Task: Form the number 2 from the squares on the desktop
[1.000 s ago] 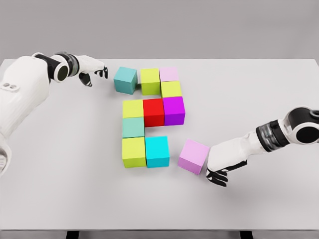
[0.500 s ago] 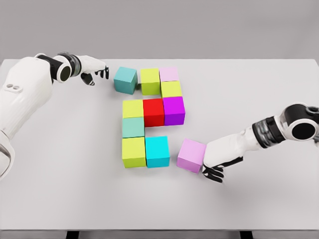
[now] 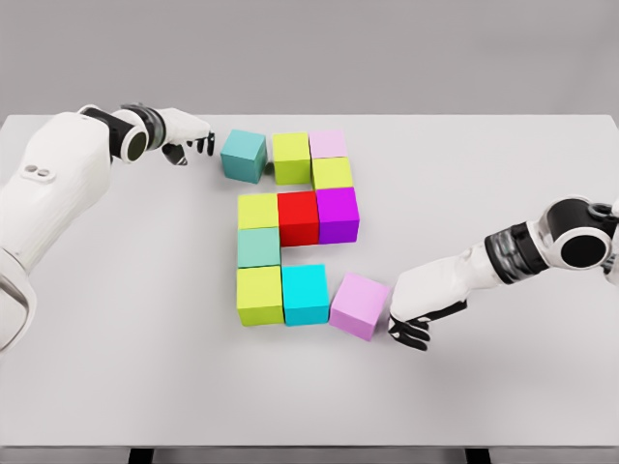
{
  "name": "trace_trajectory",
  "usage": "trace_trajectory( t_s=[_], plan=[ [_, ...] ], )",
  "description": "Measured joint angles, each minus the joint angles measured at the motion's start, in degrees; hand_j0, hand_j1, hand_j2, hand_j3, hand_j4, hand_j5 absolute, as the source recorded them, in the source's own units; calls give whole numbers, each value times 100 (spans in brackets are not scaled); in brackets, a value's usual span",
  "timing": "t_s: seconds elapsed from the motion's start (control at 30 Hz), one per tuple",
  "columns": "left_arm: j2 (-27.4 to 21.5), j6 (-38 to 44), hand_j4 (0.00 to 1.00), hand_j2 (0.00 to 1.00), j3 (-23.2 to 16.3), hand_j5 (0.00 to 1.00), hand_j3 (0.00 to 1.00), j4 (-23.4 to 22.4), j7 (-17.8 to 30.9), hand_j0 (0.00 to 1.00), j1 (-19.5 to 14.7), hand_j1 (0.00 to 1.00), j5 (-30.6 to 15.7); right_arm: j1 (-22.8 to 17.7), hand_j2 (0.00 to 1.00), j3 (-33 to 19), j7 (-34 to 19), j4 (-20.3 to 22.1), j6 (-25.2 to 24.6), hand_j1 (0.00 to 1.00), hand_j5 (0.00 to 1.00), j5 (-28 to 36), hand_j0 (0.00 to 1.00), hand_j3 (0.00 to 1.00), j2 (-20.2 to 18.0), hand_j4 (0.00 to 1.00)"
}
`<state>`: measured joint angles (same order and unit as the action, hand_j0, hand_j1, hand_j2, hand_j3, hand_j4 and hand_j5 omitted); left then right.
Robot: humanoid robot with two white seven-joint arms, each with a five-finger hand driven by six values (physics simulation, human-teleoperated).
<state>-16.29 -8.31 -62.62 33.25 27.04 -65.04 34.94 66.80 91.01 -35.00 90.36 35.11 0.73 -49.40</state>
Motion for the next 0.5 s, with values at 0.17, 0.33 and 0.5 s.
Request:
trace_trajectory(
  t_s=[0.17, 0.33, 0.5],
  plan=[
    [-6, 2, 65, 65, 73, 65, 65, 82, 3, 65, 18, 65, -15, 9, 14, -1, 0, -90, 0, 14, 14, 2, 14, 14, 49, 14],
    [-32, 2, 65, 65, 161, 65, 65, 140, 6, 65, 35, 65, -39, 0, 14, -1, 0, -316, -1, 14, 14, 1, 14, 14, 44, 14],
    [-24, 3, 65, 65, 191, 65, 65, 164, 23, 65, 35, 65, -32, -9, 14, -61, 0, -446, 0, 14, 14, 8, 14, 14, 38, 14]
  ],
)
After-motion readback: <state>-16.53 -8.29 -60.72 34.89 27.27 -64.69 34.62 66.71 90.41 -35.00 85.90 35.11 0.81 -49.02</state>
